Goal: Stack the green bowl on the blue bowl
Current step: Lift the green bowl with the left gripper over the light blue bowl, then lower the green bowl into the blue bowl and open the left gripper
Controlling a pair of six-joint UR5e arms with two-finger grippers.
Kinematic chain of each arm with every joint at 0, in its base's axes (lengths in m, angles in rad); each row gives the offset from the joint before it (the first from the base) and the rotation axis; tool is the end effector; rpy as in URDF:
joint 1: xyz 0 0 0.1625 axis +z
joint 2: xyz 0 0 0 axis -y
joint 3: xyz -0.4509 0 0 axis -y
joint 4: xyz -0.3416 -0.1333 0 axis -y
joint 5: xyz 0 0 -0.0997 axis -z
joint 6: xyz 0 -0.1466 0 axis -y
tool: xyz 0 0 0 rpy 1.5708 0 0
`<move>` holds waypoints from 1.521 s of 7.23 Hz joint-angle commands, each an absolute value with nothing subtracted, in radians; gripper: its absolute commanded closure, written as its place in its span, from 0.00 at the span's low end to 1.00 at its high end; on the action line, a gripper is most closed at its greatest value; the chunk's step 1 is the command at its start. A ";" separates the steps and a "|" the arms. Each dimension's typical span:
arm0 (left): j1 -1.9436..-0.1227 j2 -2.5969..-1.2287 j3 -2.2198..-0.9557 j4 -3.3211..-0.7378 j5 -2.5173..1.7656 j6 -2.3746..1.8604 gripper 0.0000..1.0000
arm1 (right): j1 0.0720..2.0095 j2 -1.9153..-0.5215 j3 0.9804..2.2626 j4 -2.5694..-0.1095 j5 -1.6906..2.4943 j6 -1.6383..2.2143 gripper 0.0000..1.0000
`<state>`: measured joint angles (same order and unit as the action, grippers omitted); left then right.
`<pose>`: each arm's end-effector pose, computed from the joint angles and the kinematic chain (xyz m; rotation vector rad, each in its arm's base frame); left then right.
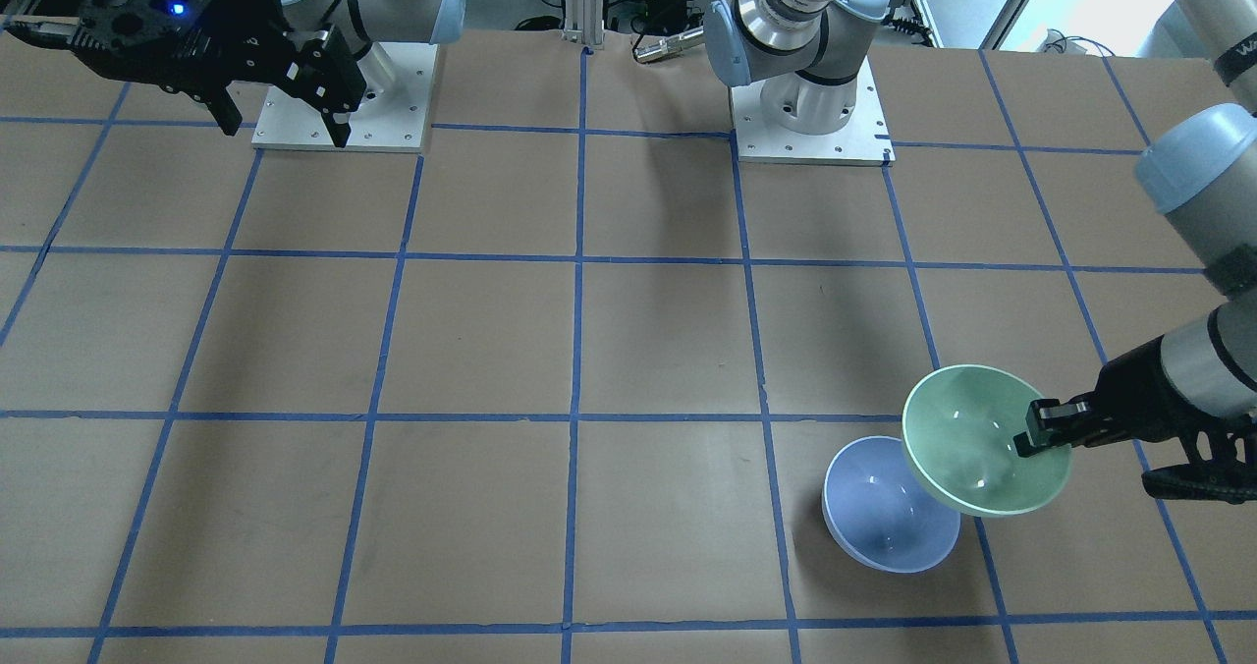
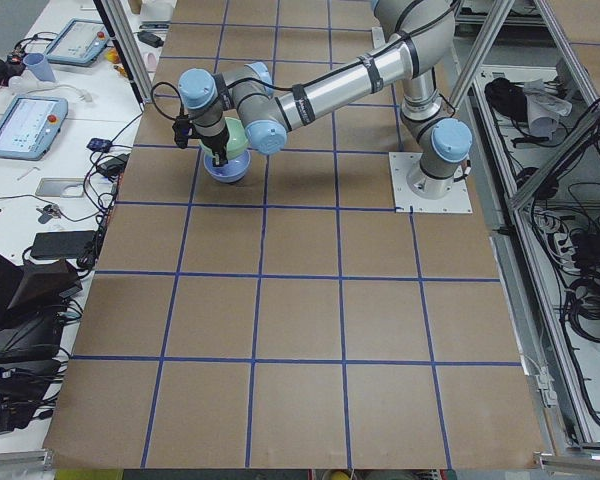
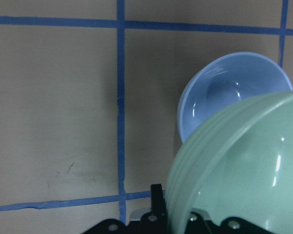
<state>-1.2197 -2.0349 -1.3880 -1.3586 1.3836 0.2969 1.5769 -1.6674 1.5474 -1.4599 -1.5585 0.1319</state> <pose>0.0623 -0.6370 0.3203 0.0893 -2.9409 -0.0085 0.1375 -0.3959 0.5065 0.1966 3.1225 -0.0129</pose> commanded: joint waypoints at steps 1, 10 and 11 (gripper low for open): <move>-1.249 -2.077 -1.381 -1.324 1.382 0.273 1.00 | 1.577 -1.667 1.548 -1.459 -1.559 0.132 0.00; -1.249 -2.121 -1.414 -1.286 1.410 0.282 1.00 | 1.577 -1.667 1.548 -1.459 -1.559 0.132 0.00; -1.249 -2.123 -1.414 -1.285 1.410 0.282 1.00 | 1.577 -1.667 1.546 -1.459 -1.559 0.132 0.00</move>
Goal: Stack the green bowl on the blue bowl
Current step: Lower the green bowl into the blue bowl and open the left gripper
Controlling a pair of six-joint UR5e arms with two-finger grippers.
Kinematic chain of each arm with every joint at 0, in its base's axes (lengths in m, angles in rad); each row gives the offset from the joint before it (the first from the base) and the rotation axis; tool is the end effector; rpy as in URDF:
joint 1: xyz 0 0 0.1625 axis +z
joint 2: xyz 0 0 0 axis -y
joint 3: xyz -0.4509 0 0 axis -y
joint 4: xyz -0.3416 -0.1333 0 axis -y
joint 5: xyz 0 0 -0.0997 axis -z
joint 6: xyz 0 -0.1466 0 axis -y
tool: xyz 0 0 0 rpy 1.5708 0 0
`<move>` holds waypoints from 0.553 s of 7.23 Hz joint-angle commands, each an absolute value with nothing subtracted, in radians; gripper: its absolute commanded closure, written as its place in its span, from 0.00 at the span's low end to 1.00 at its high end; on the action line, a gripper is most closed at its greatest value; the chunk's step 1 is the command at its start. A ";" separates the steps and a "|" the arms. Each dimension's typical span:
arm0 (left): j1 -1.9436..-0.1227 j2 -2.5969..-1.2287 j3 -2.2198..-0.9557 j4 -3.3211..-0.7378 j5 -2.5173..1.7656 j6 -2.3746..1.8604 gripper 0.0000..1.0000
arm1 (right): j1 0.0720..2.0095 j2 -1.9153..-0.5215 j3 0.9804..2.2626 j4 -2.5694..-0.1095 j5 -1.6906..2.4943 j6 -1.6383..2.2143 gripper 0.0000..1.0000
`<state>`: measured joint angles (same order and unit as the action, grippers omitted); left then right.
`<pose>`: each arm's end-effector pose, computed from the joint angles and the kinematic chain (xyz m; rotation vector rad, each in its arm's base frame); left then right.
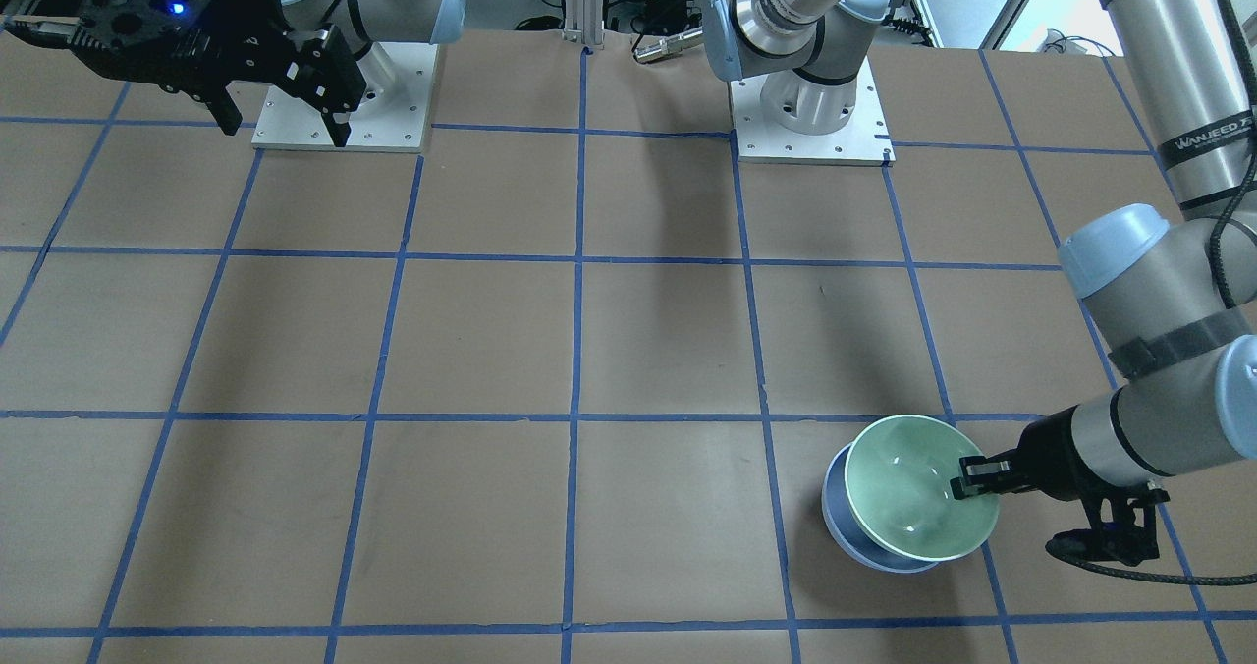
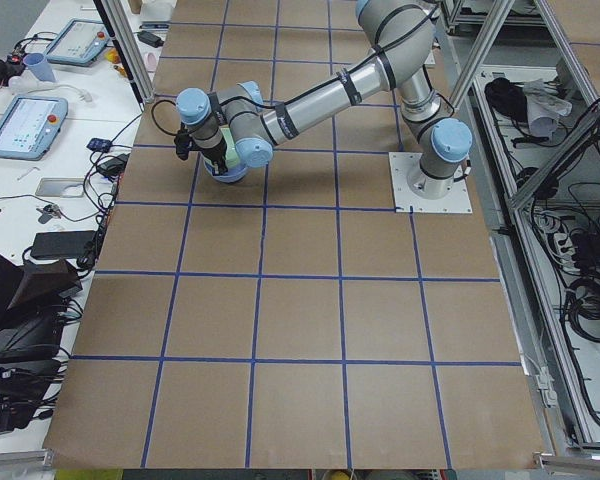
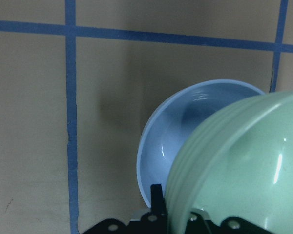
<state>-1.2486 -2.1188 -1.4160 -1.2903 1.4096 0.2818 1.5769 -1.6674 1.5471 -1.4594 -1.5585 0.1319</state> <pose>0.0518 -0.6503 0.2615 0.0731 -2.9522 -0.0881 0.1375 -0.3958 0.5066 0.1966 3.1225 -0.0126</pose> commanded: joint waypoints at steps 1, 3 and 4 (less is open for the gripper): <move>-1.249 -2.123 -1.416 -1.285 1.411 0.281 1.00 | 1.577 -1.667 1.546 -1.460 -1.559 0.132 0.00; -1.249 -2.120 -1.414 -1.281 1.413 0.278 0.31 | 1.577 -1.667 1.548 -1.459 -1.559 0.132 0.00; -1.249 -2.120 -1.416 -1.279 1.419 0.276 0.15 | 1.577 -1.667 1.546 -1.460 -1.559 0.132 0.00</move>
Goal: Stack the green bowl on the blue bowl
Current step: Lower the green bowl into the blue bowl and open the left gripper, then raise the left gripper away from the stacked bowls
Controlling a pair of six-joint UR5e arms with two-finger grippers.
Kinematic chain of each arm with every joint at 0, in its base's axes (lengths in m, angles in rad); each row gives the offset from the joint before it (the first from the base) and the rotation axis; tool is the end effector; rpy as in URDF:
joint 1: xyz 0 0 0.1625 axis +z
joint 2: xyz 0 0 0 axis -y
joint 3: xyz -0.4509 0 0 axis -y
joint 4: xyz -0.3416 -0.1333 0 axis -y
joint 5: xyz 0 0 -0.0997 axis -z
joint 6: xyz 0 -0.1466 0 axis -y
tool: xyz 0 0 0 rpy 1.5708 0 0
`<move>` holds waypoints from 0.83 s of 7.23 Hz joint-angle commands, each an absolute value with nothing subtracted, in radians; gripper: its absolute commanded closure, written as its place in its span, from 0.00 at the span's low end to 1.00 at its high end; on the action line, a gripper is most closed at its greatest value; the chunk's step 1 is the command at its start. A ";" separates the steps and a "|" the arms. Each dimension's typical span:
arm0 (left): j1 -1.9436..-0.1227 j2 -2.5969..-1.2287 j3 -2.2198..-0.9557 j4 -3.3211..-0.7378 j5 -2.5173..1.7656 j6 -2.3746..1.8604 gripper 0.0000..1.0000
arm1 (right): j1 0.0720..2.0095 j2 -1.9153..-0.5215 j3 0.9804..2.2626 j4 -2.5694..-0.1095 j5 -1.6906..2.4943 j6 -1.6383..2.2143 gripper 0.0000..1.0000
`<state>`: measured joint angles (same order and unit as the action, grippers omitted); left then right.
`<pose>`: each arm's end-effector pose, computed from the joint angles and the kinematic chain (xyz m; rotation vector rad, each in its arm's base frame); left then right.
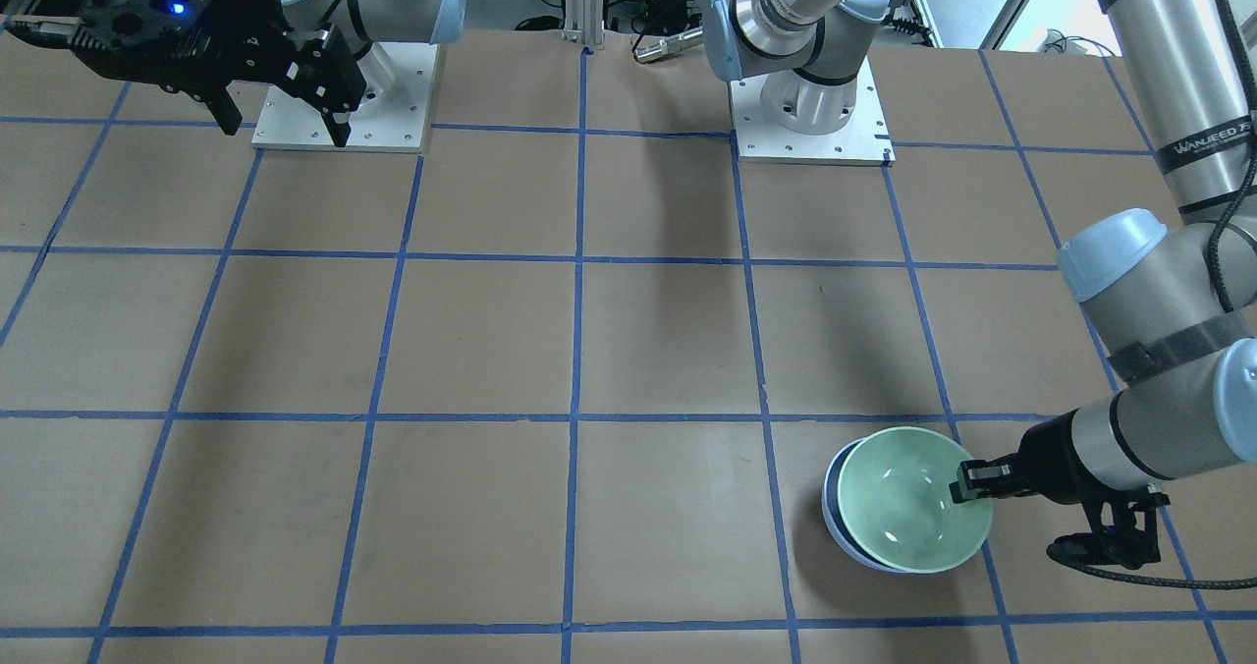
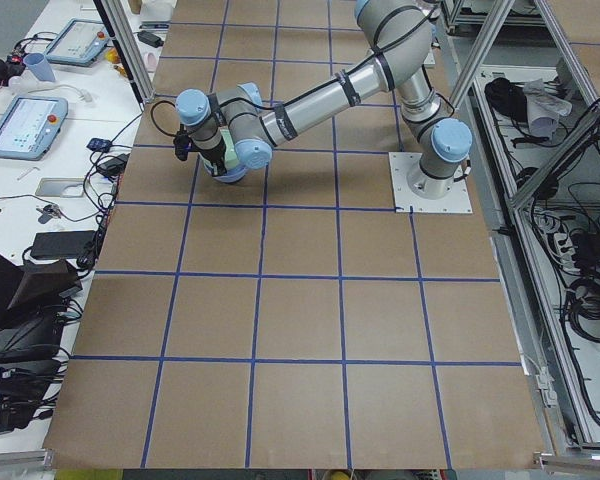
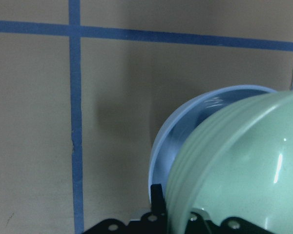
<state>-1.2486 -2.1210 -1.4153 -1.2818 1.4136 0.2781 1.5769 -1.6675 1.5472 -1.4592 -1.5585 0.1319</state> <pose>0.0528 -0.6518 0.2610 0.0776 -2.9583 -0.0806 0.1375 -0.3957 0.5066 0.1966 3.1225 -0.0123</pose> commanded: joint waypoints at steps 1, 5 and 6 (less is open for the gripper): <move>-1.249 -2.115 -1.416 -1.279 1.443 0.276 0.10 | 1.577 -1.667 1.548 -1.460 -1.559 0.132 0.00; -1.340 -2.027 -1.422 -1.295 1.577 0.272 0.00 | 1.577 -1.667 1.548 -1.460 -1.559 0.132 0.00; -1.389 -1.981 -1.424 -1.327 1.607 0.267 0.00 | 1.577 -1.667 1.548 -1.460 -1.559 0.132 0.00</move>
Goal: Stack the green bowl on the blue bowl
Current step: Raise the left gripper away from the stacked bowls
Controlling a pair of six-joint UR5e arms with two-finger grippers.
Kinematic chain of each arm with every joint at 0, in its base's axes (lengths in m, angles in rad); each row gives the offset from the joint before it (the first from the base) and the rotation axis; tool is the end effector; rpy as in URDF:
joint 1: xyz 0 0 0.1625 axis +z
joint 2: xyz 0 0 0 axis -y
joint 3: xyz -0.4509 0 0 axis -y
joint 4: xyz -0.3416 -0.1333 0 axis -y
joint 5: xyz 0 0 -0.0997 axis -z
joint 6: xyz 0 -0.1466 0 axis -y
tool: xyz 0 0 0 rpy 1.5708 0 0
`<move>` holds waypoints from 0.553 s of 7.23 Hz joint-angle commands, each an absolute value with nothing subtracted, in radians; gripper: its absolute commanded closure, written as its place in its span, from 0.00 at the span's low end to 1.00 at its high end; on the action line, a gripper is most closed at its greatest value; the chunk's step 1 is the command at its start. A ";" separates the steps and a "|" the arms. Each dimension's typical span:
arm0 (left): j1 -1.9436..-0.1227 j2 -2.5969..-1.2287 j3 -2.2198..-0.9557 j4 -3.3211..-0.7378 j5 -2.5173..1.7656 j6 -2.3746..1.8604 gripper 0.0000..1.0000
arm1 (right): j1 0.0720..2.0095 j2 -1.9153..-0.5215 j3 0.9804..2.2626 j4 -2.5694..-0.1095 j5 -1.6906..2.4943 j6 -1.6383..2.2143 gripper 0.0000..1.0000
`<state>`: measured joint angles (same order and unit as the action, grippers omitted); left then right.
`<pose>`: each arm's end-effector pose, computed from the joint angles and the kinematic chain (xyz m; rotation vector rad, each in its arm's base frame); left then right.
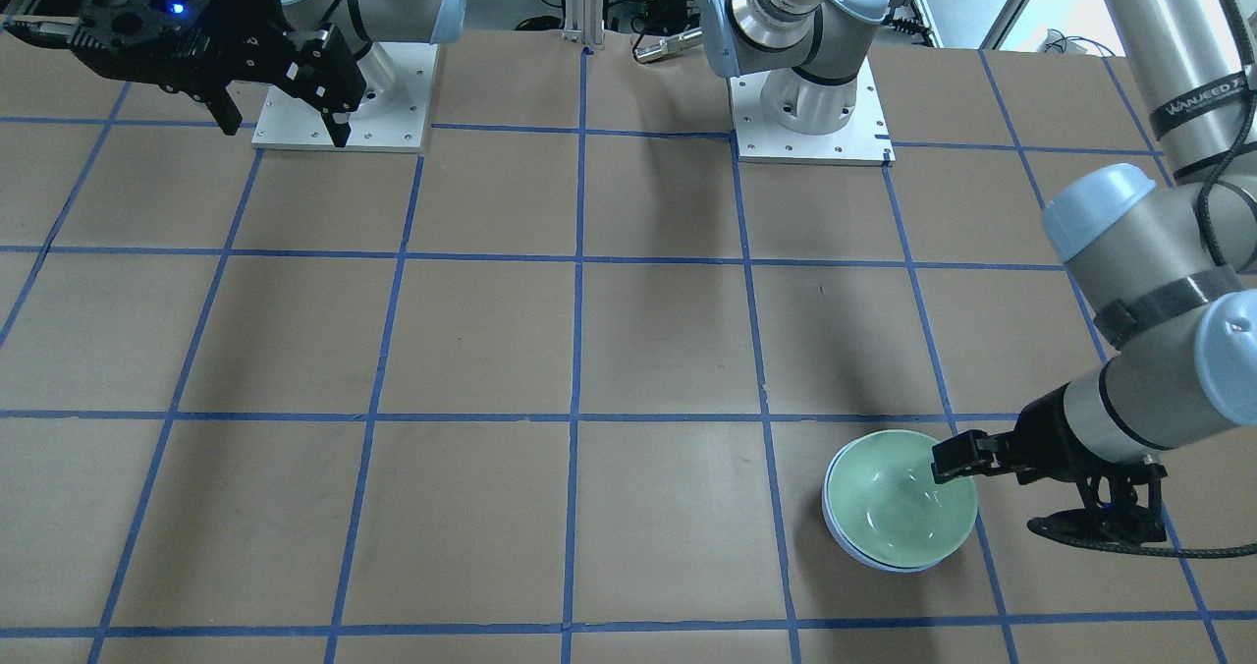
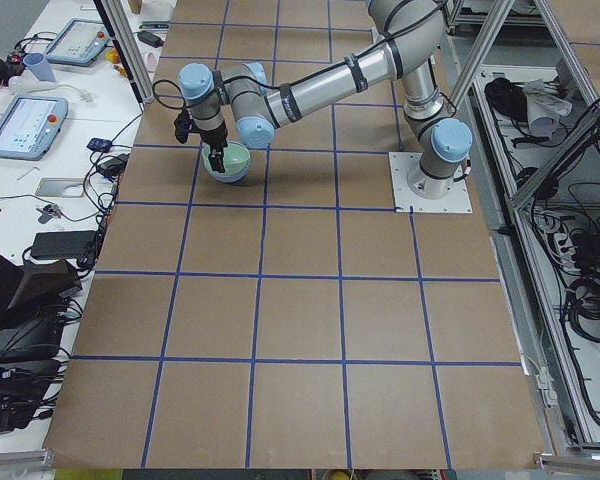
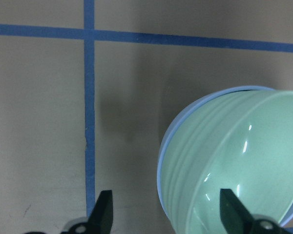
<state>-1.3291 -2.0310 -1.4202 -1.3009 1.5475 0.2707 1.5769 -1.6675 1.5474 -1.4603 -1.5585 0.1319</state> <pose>0.0155 -0.6341 0.3120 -0.0444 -3.1083 -0.0505 0.1375 -0.3959 0.5066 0.1966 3.1225 -0.0137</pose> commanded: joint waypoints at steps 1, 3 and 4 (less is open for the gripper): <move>-1.408 -1.921 -1.422 -1.385 1.605 0.267 0.00 | 1.577 -1.667 1.546 -1.459 -1.559 0.132 0.00; -1.414 -1.803 -1.427 -1.503 1.601 0.267 0.00 | 1.577 -1.667 1.546 -1.460 -1.559 0.132 0.00; -1.416 -1.742 -1.427 -1.559 1.598 0.268 0.00 | 1.577 -1.667 1.548 -1.460 -1.559 0.132 0.00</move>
